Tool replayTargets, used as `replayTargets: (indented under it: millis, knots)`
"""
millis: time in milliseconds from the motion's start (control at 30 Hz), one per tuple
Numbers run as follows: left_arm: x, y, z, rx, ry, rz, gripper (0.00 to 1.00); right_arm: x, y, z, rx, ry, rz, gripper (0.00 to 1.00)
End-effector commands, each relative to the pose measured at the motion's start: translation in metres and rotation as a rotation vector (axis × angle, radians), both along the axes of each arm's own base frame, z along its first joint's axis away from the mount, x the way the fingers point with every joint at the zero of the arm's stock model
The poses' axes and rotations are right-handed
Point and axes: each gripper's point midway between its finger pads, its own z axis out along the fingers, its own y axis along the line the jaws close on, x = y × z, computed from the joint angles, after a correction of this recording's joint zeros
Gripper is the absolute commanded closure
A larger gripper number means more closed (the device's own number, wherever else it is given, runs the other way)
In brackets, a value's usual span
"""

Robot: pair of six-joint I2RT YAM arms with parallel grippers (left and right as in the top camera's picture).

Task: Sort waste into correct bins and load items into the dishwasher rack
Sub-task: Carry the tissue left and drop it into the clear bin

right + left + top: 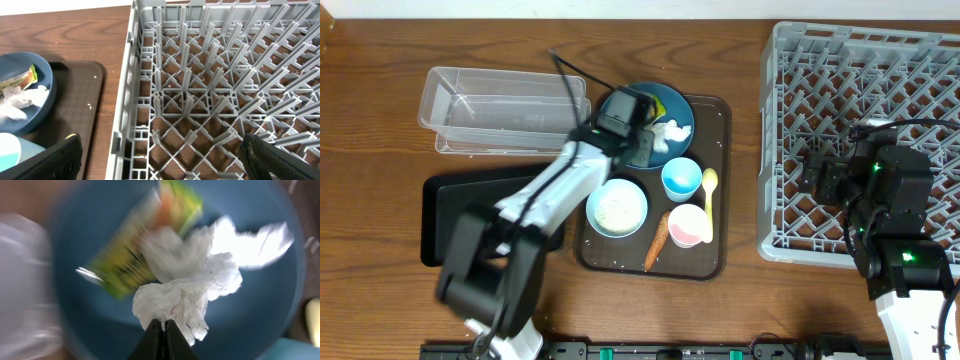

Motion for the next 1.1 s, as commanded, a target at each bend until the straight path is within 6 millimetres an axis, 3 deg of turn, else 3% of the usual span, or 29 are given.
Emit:
replayTargets:
  millis: [0, 100, 200, 400, 533, 667, 700, 733, 800, 933, 1067]
  knots:
    - [0.021, 0.038, 0.073, 0.026, -0.194, 0.103, 0.94, 0.002, 0.002, 0.009, 0.012, -0.018, 0.001, 0.01]
    - [0.028, 0.074, 0.109, 0.031, -0.283, 0.198, 0.94, 0.002, 0.002, 0.009, 0.012, -0.018, 0.001, 0.01]
    - [0.034, 0.108, 0.125, 0.027, -0.323, 0.275, 0.94, 0.002, 0.002, 0.009, 0.012, -0.018, 0.001, 0.01]
    - [0.042, 0.165, 0.109, 0.058, -0.287, 0.397, 0.94, 0.002, 0.002, 0.009, 0.012, -0.018, 0.001, 0.01]
    - [0.047, 0.186, 0.09, 0.076, -0.247, 0.442, 0.93, 0.002, 0.002, 0.009, 0.012, -0.018, 0.001, 0.01]
    - [0.048, 0.192, 0.078, 0.086, -0.221, 0.454, 0.83, 0.002, 0.002, 0.008, 0.012, -0.018, 0.001, 0.01]
    - [0.049, 0.192, 0.077, 0.085, -0.219, 0.453, 0.75, 0.002, 0.002, 0.008, 0.012, -0.018, 0.001, 0.01]
    - [0.049, 0.192, 0.077, 0.086, -0.219, 0.453, 0.58, 0.002, 0.002, 0.008, 0.012, -0.018, 0.001, 0.01]
    - [0.051, 0.191, 0.079, 0.08, -0.229, 0.45, 0.42, 0.002, 0.002, 0.008, 0.012, -0.018, 0.001, 0.01]
    - [0.054, 0.167, 0.087, 0.002, -0.246, 0.378, 0.4, 0.002, 0.002, 0.008, 0.012, -0.018, 0.001, 0.01]
    - [0.052, 0.113, 0.088, -0.097, -0.234, 0.227, 0.37, 0.002, 0.002, 0.008, 0.012, -0.018, 0.001, 0.01]
